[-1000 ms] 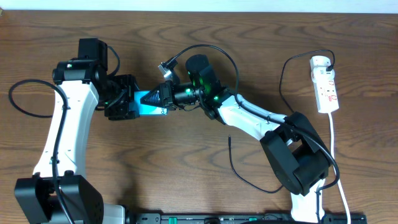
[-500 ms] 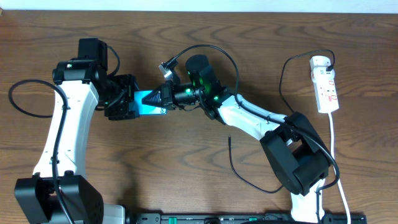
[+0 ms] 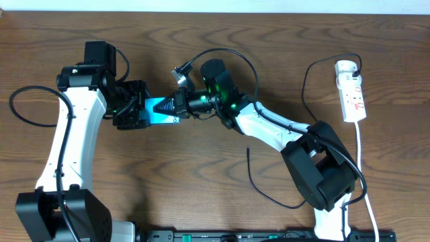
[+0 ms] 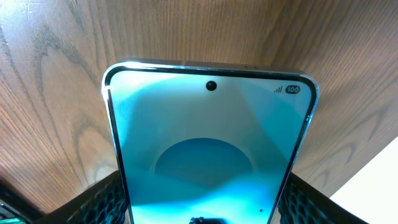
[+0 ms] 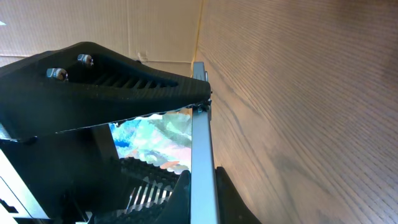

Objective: Plug charger to phone and switch on socket
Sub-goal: 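Grasp the phone's side edge with the right gripper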

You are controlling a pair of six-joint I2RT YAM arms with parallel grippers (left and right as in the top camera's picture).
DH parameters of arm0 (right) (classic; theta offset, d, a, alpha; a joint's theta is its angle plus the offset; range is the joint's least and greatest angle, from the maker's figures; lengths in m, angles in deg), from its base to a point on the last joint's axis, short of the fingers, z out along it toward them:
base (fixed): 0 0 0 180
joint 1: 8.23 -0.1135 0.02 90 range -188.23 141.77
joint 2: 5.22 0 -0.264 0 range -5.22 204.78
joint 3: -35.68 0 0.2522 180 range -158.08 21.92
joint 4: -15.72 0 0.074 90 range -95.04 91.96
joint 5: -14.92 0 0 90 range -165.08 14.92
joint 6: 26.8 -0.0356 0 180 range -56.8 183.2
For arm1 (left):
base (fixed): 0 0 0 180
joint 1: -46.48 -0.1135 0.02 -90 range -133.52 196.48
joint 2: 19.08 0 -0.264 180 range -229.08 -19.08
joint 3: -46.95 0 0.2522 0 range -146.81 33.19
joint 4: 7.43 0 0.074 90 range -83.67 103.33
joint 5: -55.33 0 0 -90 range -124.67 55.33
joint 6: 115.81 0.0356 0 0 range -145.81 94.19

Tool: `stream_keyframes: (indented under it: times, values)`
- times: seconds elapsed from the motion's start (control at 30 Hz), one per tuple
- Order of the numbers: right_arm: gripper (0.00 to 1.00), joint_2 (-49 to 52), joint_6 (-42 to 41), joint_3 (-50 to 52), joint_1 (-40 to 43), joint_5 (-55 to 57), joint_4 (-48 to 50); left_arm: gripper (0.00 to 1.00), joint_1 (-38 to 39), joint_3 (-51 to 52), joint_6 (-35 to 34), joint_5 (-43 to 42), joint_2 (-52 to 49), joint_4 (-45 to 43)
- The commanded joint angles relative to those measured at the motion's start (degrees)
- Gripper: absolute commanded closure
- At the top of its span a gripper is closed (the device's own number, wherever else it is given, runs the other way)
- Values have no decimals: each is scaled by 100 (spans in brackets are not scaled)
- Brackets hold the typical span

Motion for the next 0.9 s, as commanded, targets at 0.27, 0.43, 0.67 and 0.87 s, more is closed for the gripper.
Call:
stream_keyframes:
  times: [0.27,0.43,0.67,0.87]
  values:
    - [99,-57,79,-68,-44,-85,57,36,46,-70,-33,-98,28,42]
    - [99,-57,81,-68,-44,-85,55,16,46,-70,-35,-98,28,37]
    - [99,-57,81,-68,-44,-85,55,13,46,-70,-35,-98,28,37]
    - [99,-57,85,-68,-44,-83,52,13,46,-70,70,-101,28,22]
